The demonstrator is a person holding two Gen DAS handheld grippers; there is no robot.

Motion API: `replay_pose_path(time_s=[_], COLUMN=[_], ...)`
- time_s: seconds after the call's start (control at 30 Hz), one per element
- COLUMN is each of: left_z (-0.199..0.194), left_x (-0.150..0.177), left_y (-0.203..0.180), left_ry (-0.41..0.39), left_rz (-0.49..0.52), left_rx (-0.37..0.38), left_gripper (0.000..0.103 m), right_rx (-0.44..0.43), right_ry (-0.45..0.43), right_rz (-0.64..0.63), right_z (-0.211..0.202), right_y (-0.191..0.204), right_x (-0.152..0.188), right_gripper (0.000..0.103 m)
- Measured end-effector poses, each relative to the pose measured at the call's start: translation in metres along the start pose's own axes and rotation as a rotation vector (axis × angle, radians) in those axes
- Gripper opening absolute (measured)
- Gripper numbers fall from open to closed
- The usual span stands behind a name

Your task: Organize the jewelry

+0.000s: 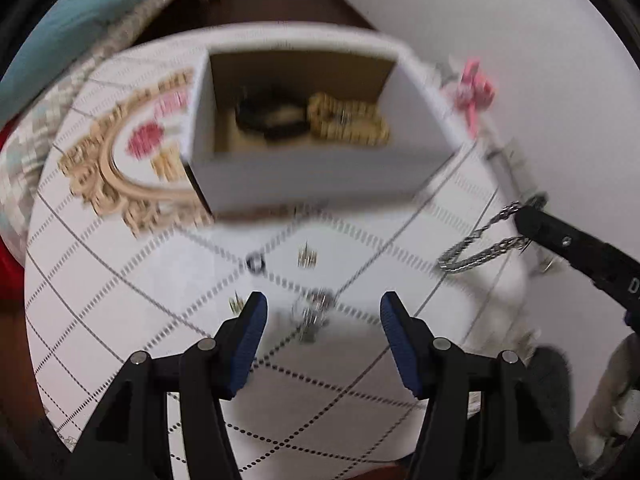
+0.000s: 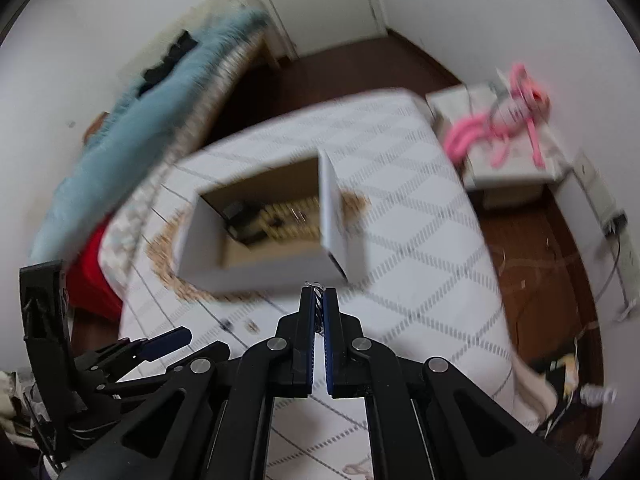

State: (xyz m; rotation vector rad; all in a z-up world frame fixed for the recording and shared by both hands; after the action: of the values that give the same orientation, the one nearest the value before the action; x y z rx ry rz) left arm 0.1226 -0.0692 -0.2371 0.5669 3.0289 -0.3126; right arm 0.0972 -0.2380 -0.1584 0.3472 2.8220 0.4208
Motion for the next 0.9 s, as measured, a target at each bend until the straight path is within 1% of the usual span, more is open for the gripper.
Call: replay_pose_path(time_s=[0.13,0.2,0.23,0.3,0.33,0.4,0.43,0.47,0.63,0.8,0.9], left_z=[0.025,0.033,0.034,0.033,0.033,0.032,0.031,0.029,0.000,-0.049,-0.079], left_x=[0.003,0.002,0.002,0.002,0.001,-0.001,-0.002,-0.002,0.001,-0.004,-0.011], left_y=[-0.007,-0.012,-0.015,-0.022,-0.023,-0.025,-0.024,-0.023,-0.025,-0.016,-0.014], left_ry=[0.016,0.022,-0.002,-0.033,-0.038,-0.030,-0.032,-0.033,-0.076,-0.150,-0.203], left_rz=[0.044,0.068,0.086,0.109,0.112,0.097,0.084,0.076,0.061,0.028,0.017], left_rx=[-0.116,-0.162,-0.189,-0.181,-0.176,-0.135,-0.109,-0.079,-0.008,0.076,0.099], left_gripper=[0.056,0.055,0.053,0.032,0.012,0.011,0.000,0.000,0.000,0.000,0.000], right_rx=[0.020,0.023,0.024,0.028,0.025,0.027,0.023,0.018,-0.009,-0.043,-0.064], right_ry=[0.056,0.067,0.073,0.078,0.081,0.083,0.083,0.083,0.060,0.017,-0.017], right_rz=[0.049,0.064,0.072,0.083,0.091,0.099,0.103,0.105,0.104,0.077,0.055], right_z=[0.031,0.038,0.042,0.045,0.047,0.048,0.047,0.046,0.032,0.009,-0.009], right_y=[-0.020,-0.027,-0.029,-0.033,-0.035,-0.038,-0.039,-0.040,-0.034,-0.019,-0.008], right_x=[0.023,0.030,0.033,0.036,0.037,0.038,0.038,0.038,0.030,0.017,0.008], right_gripper=[0.004,0.004,0.004,0.004,0.004,0.004,0.004,0.004,0.004,0.004,0.004])
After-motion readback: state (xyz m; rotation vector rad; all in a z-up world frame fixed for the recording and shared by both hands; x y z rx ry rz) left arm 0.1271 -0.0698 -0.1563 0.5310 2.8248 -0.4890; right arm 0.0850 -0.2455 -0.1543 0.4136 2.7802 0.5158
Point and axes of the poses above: each gripper's, at about its wrist camera, not at the fingertips, and z roughly the way its jaws point, y to its left, x to its underside, the point moved 6 cm from there along z, roughly the way its jaws point, and after that the axes turned 14 degrees about y, right-handed, at the moved point
